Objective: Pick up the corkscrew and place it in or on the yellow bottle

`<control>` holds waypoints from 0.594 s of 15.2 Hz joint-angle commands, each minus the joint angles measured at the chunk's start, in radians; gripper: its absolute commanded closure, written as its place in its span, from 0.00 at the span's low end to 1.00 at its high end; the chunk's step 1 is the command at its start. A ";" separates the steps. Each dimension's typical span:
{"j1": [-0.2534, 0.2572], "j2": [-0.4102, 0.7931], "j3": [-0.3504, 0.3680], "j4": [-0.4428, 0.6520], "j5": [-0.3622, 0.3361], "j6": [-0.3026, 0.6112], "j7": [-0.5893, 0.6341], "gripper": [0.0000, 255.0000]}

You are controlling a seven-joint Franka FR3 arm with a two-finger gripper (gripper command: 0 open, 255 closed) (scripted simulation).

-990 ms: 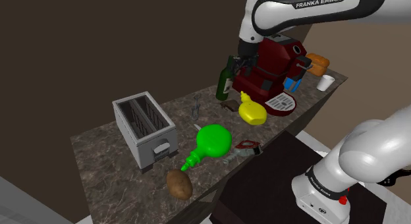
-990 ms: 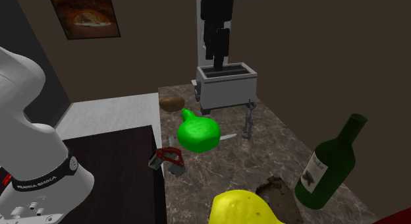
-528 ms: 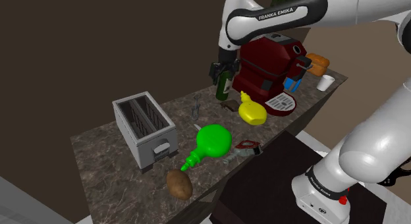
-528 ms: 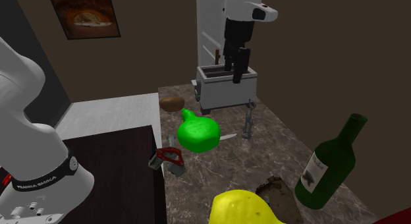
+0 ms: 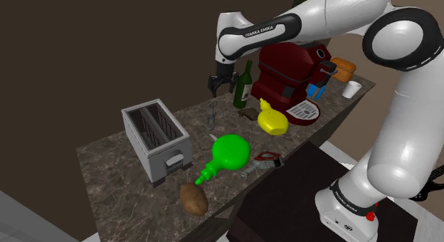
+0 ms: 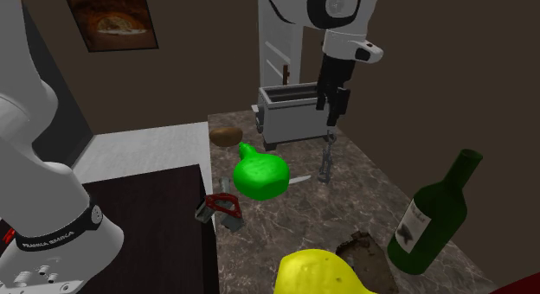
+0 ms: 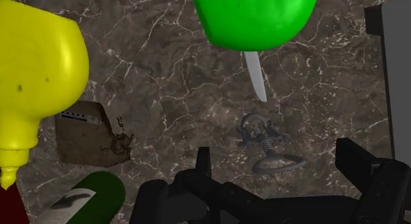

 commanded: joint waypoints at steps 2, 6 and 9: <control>0.017 0.130 -0.004 0.133 -0.011 -0.014 0.029 0.00; 0.027 0.217 -0.009 0.205 -0.017 -0.006 0.043 0.00; 0.028 0.230 -0.010 0.184 -0.018 0.028 0.044 0.00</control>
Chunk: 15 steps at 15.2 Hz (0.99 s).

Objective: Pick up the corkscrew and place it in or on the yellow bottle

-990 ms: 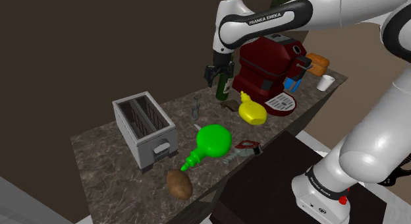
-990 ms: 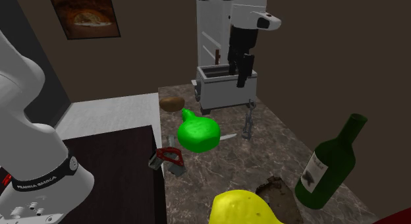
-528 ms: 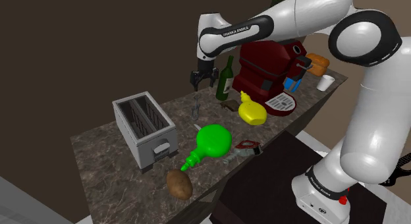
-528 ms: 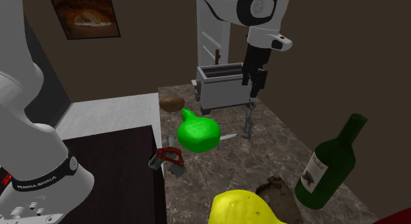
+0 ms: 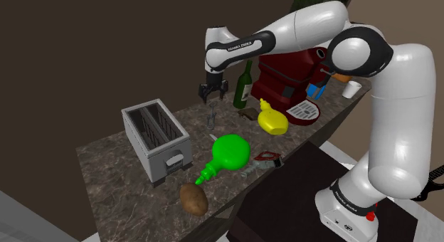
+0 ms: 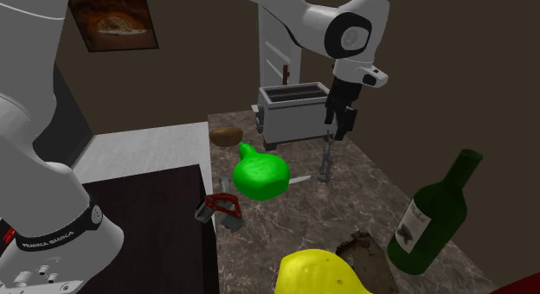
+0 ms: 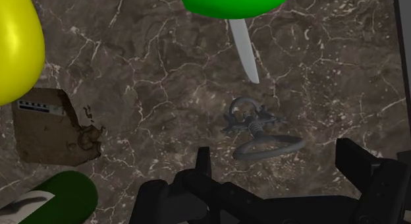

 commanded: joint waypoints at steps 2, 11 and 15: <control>0.001 0.015 -0.001 -0.017 -0.002 0.032 0.002 0.00; 0.001 0.018 -0.001 -0.020 -0.002 0.038 0.002 1.00; 0.001 0.018 -0.001 -0.020 -0.002 0.038 0.002 1.00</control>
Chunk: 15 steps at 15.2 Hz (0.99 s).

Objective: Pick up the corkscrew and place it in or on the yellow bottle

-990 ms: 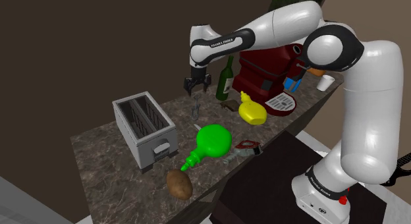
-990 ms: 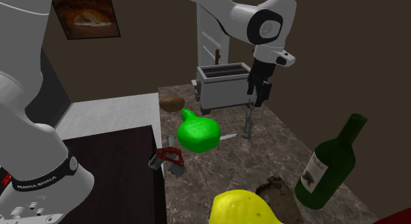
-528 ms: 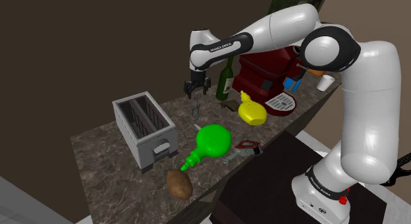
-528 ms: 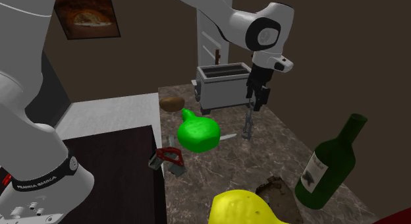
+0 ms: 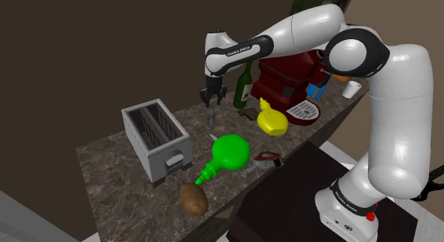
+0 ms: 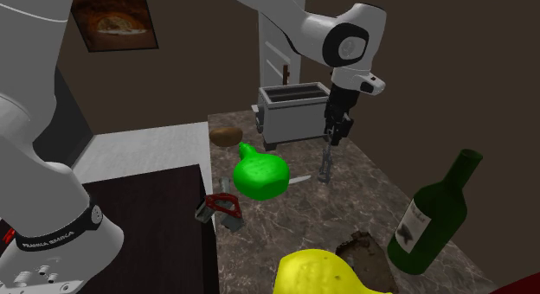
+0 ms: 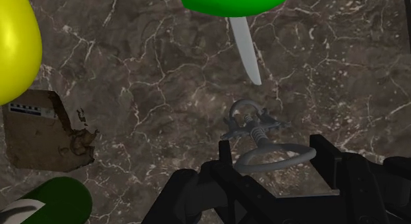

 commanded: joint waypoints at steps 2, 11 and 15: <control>0.000 0.000 0.000 0.000 0.000 0.000 0.000 1.00; -0.002 -0.039 0.003 0.022 0.005 -0.060 -0.001 1.00; -0.003 -0.062 0.005 0.041 0.008 -0.103 -0.002 1.00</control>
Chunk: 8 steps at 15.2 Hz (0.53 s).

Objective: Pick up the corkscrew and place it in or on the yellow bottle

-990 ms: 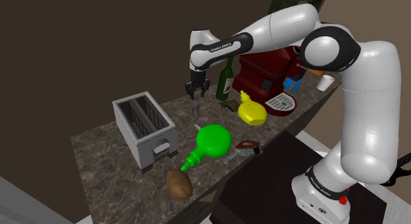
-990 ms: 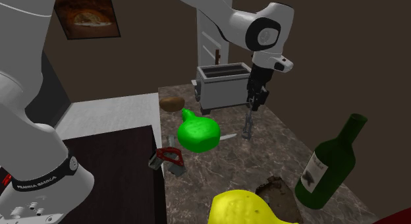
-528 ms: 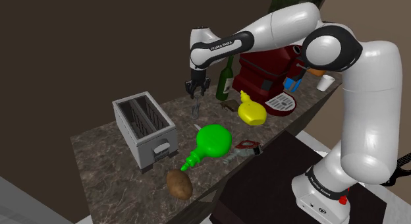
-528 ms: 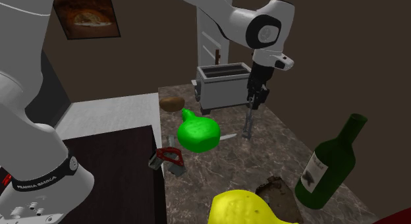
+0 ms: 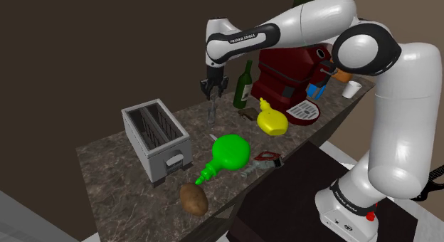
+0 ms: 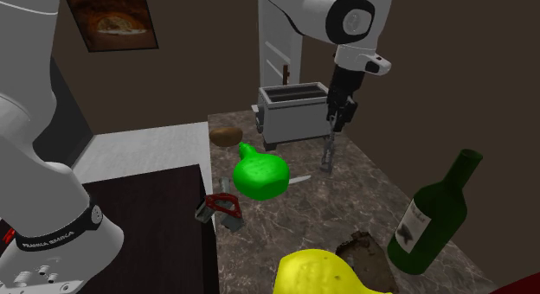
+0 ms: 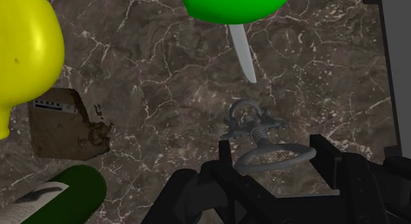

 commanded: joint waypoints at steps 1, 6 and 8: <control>0.001 -0.010 0.001 0.010 0.001 -0.020 0.001 1.00; 0.000 -0.034 0.003 0.042 0.004 -0.075 0.000 1.00; 0.000 -0.041 0.004 0.057 0.005 -0.098 0.000 1.00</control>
